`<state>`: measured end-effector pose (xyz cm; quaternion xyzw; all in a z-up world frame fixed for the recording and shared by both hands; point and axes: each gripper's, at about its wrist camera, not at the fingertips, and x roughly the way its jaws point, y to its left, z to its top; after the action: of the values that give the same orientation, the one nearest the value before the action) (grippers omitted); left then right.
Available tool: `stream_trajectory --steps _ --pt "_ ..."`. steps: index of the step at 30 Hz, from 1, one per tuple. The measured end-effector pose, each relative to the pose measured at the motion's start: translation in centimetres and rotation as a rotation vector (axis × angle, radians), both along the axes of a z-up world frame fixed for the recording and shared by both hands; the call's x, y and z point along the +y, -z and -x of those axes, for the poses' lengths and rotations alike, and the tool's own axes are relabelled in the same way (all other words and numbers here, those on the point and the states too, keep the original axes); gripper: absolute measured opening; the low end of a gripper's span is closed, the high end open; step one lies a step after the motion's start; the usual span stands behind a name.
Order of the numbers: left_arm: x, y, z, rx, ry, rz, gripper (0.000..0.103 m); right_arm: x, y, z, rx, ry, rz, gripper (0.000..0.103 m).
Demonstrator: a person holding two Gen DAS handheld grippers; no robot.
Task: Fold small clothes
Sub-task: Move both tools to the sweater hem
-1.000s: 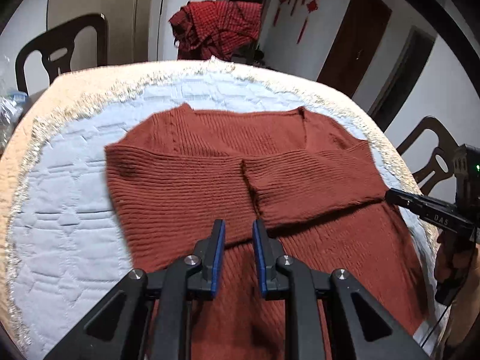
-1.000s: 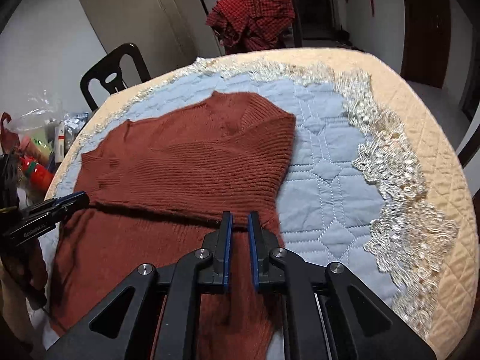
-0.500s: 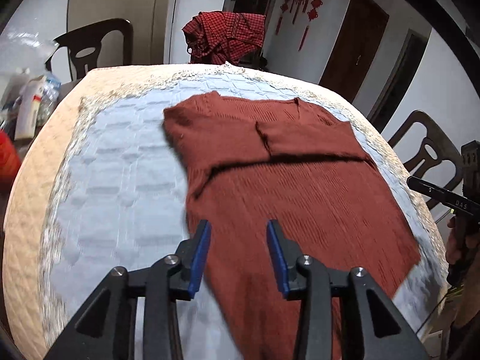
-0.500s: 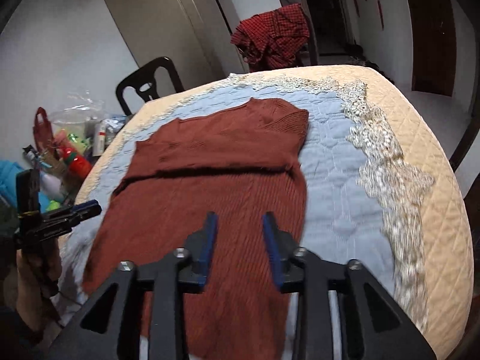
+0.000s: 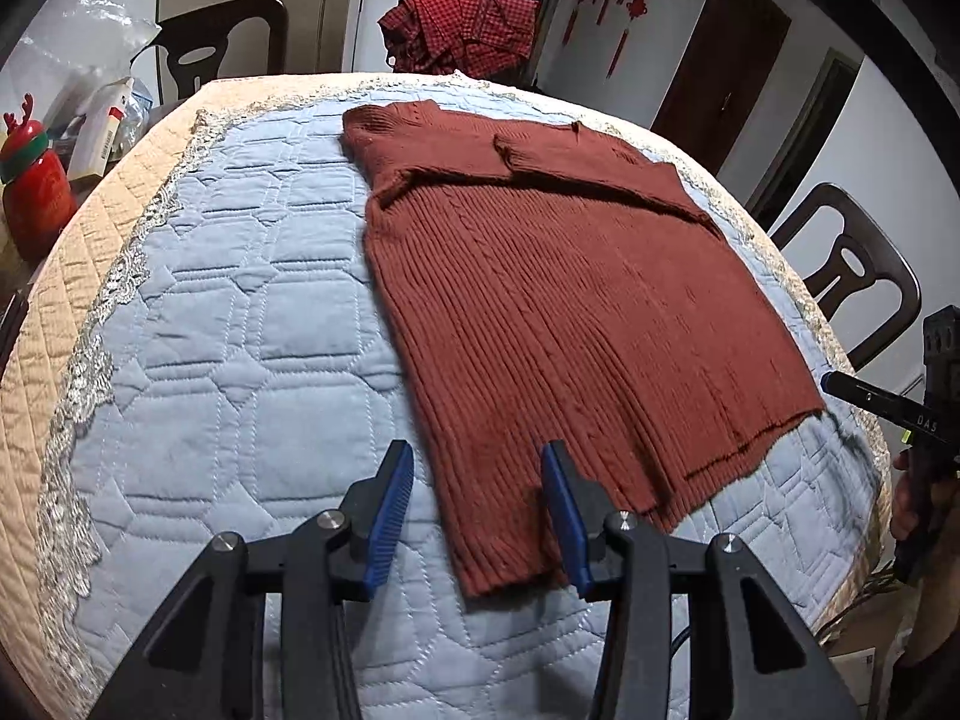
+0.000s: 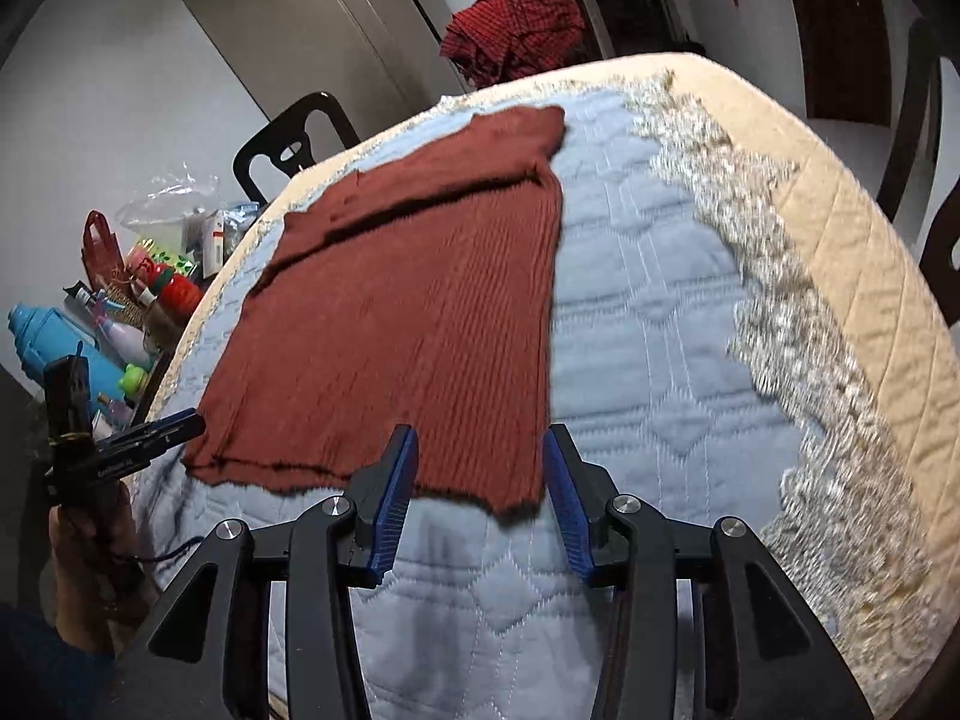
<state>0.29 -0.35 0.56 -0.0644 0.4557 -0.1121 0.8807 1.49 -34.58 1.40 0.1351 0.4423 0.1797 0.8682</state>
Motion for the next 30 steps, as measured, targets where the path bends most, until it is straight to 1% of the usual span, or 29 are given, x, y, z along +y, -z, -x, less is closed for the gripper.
stream_trajectory --steps 6,13,17,19,25,30 --pt "-0.5 0.1 0.4 0.001 -0.008 0.004 0.052 0.5 0.7 -0.8 0.015 -0.018 -0.002 0.046" --pt "-1.0 0.4 0.1 0.0 -0.012 -0.009 0.054 0.4 1.0 -2.2 0.021 -0.004 -0.026 0.048" --pt "-1.4 0.4 0.1 -0.005 -0.011 -0.013 0.054 0.6 0.9 -2.3 0.021 -0.006 -0.042 0.05" --pt "-1.5 0.4 0.5 -0.009 -0.003 0.009 0.054 0.7 0.9 -2.1 0.024 -0.013 -0.058 0.05" --pt "-1.2 0.5 1.7 -0.005 0.023 0.112 0.054 0.3 1.0 -1.1 0.034 -0.024 -0.108 0.05" --pt "-0.7 0.6 1.5 0.005 0.019 0.178 0.054 0.0 1.0 -1.4 0.042 -0.026 -0.135 0.05"
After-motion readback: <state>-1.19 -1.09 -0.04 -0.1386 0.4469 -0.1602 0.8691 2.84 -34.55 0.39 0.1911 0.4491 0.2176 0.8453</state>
